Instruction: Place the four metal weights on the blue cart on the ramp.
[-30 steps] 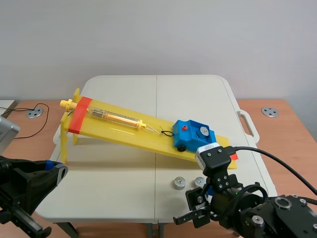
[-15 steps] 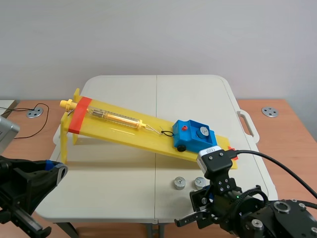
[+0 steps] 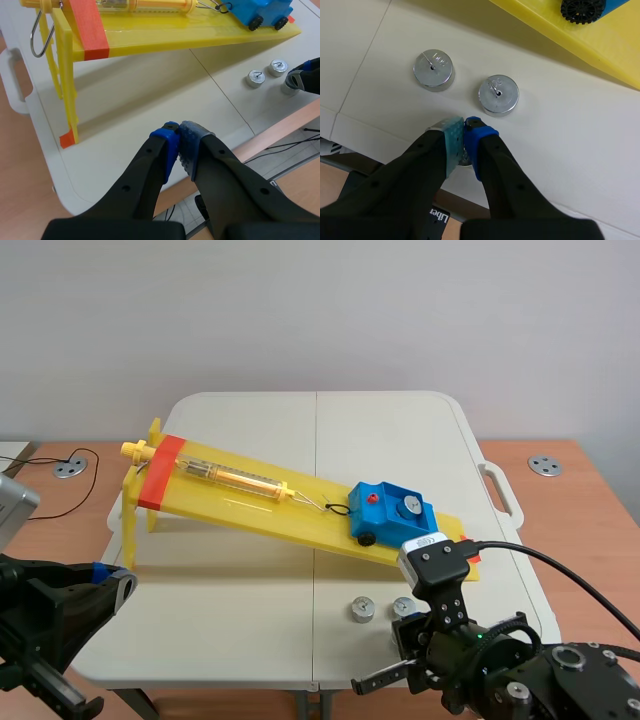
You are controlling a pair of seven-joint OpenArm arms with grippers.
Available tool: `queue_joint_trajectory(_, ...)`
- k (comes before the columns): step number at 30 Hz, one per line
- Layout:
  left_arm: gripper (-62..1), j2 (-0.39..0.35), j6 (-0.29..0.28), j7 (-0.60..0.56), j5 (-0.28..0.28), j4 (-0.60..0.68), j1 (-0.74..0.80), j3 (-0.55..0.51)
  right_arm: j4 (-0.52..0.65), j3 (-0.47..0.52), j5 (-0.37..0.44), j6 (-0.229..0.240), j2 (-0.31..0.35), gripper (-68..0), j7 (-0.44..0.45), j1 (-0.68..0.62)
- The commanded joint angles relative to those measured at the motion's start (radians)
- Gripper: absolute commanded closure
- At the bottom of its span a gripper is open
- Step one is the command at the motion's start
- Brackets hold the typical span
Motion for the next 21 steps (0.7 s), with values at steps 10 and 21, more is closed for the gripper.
queue_joint_trajectory(10, -2.7, 0.008, -0.036, -0.081, -0.051, 0.071, -0.031, -0.015, 0.095, 0.01, 0.072, -0.038, 0.054, -0.8, 0.067, 0.043)
queue_joint_trajectory(21, -2.7, 0.008, -0.036, -0.081, -0.051, 0.071, -0.031, -0.015, 0.382, 0.154, 0.249, 0.06, 0.103, -0.7, -0.045, -0.045)
